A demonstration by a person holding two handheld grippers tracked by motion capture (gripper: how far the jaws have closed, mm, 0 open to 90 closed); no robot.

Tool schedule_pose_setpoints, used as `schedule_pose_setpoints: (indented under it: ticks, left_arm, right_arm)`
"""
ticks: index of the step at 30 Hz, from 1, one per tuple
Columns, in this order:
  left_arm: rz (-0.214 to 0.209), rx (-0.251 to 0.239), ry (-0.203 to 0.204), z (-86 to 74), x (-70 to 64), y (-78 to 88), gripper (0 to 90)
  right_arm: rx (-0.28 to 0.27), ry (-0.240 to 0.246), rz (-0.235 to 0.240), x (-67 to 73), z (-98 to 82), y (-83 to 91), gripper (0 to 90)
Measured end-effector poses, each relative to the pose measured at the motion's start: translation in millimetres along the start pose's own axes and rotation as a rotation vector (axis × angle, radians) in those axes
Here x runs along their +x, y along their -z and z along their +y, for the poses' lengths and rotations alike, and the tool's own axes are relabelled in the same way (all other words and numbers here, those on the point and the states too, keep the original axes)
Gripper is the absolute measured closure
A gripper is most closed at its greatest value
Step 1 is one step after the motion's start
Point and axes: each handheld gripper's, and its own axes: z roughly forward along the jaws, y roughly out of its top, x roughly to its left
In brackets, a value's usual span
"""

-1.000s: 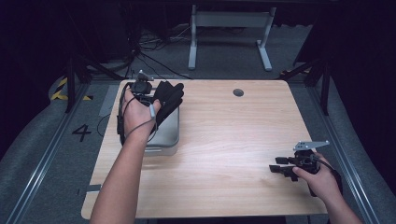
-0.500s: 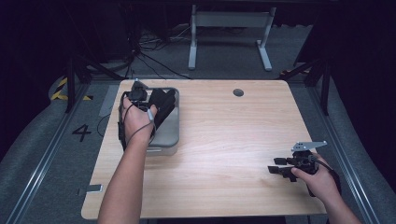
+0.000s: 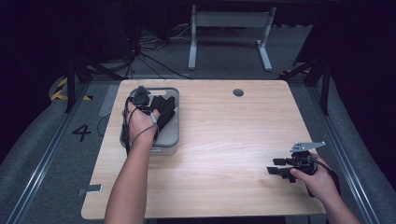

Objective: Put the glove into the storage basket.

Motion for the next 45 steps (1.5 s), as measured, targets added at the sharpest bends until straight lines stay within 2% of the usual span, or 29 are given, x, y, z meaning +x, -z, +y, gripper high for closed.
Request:
schedule_pose_setpoints:
  ticks: [3,12,15,17,19,22,27,29,36,42,45]
  left_arm:
    - [0.012,0.012,0.005,-0.7,1.0,-5.0,66.8]
    - [0.04,0.044,-0.013,-1.5,-3.5,-14.7,65.6]
    - [0.057,0.035,-0.019,-2.8,-4.8,-14.3,58.1]
    - [0.07,0.012,-0.024,-3.9,-5.5,-10.0,46.1]
    - [0.051,0.004,-0.024,-5.4,-5.5,-4.8,40.7]
    - [0.017,-0.026,-0.041,-8.8,-6.1,5.7,41.1]
    - [-0.009,-0.067,-0.065,-14.2,-5.9,18.4,40.9]
    - [-0.053,-0.075,-0.073,-16.3,-5.8,23.7,40.0]
    - [-0.071,-0.104,-0.123,-26.2,-9.5,42.7,40.9]
    - [-0.111,-0.145,-0.168,-37.3,-15.9,62.5,41.5]
    - [-0.133,-0.156,-0.204,-45.8,-22.7,72.7,41.6]
  right_arm:
    - [-0.002,-0.002,-0.003,0.3,0.1,0.3,44.7]
    - [-0.025,-0.007,0.003,-2.0,1.9,5.5,44.6]
    - [-0.025,-0.001,0.004,-1.4,3.0,5.1,44.6]
    - [-0.026,0.003,0.005,-1.4,4.3,4.8,44.6]
    - [-0.031,0.008,0.008,-1.5,6.3,4.1,44.6]
    - [-0.033,0.013,0.012,-1.5,10.0,2.5,44.6]
    - [-0.036,0.026,0.022,-2.1,16.5,-1.4,44.6]
    - [-0.038,0.024,0.023,-2.5,18.6,-2.2,44.6]
    - [-0.047,0.036,0.023,-3.6,26.4,-3.9,44.3]
    - [-0.044,0.034,0.019,-3.8,25.6,-3.7,44.3]
    - [-0.045,0.033,0.016,-3.8,24.8,-2.5,44.3]
